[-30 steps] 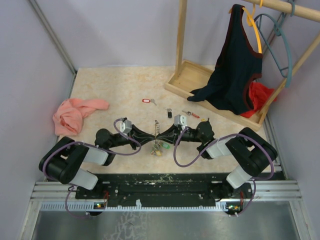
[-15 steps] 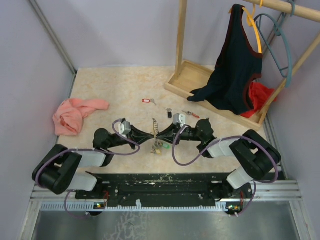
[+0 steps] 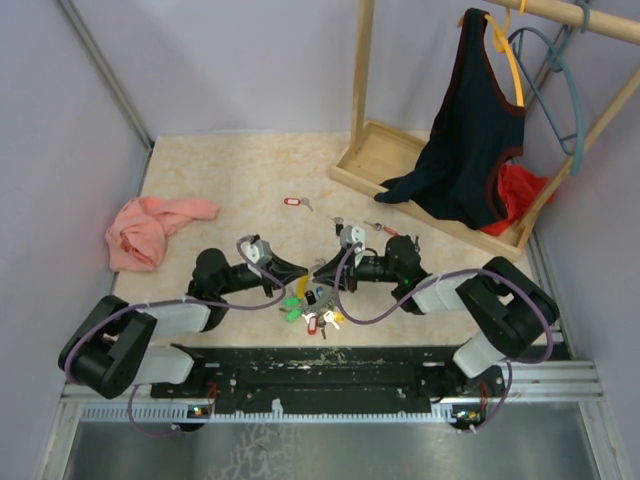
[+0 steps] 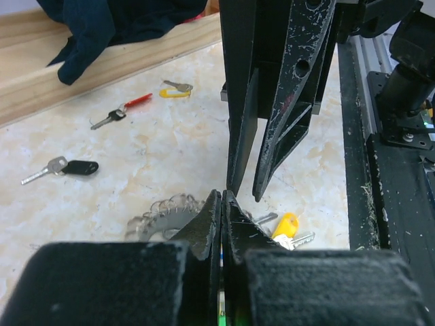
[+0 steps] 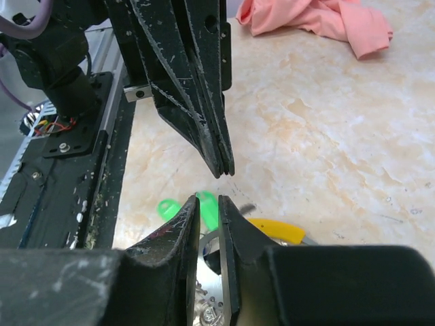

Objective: Put the keys on the keyring

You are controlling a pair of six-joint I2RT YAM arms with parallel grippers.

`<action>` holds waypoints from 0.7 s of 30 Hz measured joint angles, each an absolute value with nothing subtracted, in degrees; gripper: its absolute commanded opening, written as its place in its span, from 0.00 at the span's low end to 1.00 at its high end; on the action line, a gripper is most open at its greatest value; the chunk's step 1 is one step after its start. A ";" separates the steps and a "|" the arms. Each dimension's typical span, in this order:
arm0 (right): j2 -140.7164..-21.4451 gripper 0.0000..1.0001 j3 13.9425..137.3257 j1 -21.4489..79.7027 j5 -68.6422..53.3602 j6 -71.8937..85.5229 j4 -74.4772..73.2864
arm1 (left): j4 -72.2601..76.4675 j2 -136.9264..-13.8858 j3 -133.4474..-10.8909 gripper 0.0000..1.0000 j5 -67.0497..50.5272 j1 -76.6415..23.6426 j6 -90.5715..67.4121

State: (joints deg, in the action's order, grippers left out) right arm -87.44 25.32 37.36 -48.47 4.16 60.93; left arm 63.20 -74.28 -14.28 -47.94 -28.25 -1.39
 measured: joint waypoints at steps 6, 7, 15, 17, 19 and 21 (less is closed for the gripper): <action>-88.25 0.21 26.72 37.34 -43.90 4.23 55.96 | 60.03 -76.79 -15.35 0.15 -44.93 -28.38 -1.54; -88.03 0.22 27.22 37.36 -42.41 3.99 53.47 | 59.02 -76.99 -15.73 0.18 -44.29 -28.38 -1.69; -81.23 0.28 31.64 37.32 -28.10 4.75 25.85 | 46.76 -77.03 -19.18 0.31 -36.40 -32.47 -4.54; -80.29 0.28 32.38 37.32 -26.09 5.82 20.16 | 43.38 -77.30 -20.53 0.32 -34.11 -34.48 -5.19; -79.79 0.28 32.69 37.32 -24.73 6.90 15.03 | 40.58 -78.13 -22.15 0.32 -32.01 -36.29 -6.00; -79.79 0.27 32.75 37.32 -23.73 7.84 10.96 | 38.70 -79.33 -23.35 0.32 -30.41 -37.56 -6.68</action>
